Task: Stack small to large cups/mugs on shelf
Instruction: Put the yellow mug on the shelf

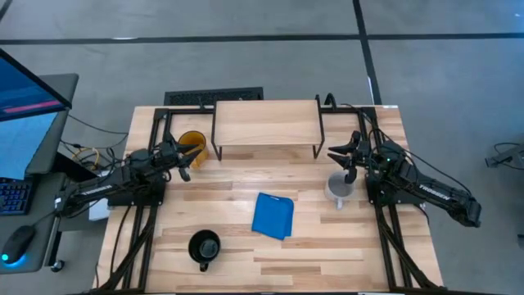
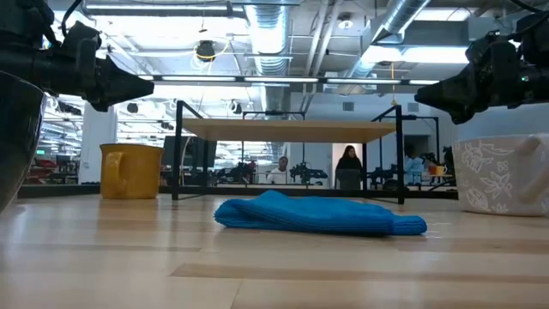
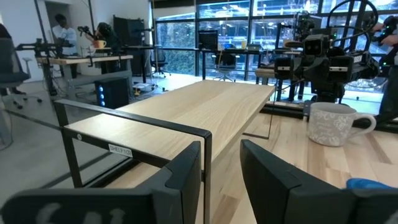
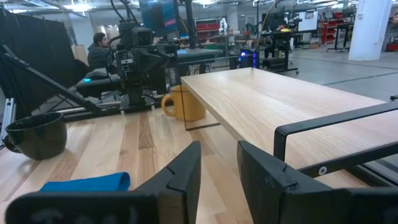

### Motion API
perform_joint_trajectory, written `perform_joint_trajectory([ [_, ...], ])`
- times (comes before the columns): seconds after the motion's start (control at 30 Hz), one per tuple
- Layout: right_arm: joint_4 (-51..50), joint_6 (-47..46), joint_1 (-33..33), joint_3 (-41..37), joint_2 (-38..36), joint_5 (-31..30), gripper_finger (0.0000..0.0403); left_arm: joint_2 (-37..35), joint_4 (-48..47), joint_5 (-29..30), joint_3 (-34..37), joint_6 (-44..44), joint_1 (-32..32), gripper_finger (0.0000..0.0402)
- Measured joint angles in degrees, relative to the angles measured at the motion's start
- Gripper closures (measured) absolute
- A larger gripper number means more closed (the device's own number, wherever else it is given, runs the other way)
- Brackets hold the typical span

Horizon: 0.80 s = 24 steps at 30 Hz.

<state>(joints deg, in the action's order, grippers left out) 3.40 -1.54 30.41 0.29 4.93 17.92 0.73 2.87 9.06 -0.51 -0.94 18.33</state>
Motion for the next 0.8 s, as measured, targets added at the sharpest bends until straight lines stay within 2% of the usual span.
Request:
perform_joint_trajectory([
  [0.3, 0.00, -4.51, 0.00, 0.01, -0.02, 0.01, 0.0276, 0.00, 0.00, 0.00, 0.00, -0.14, 0.00, 0.0297],
  [0.8, 0.00, -4.50, 0.07, -0.01, -0.01, -0.10, 0.0276, 0.00, 0.09, 0.74, -0.01, -0.29, 0.00, 0.0297],
])
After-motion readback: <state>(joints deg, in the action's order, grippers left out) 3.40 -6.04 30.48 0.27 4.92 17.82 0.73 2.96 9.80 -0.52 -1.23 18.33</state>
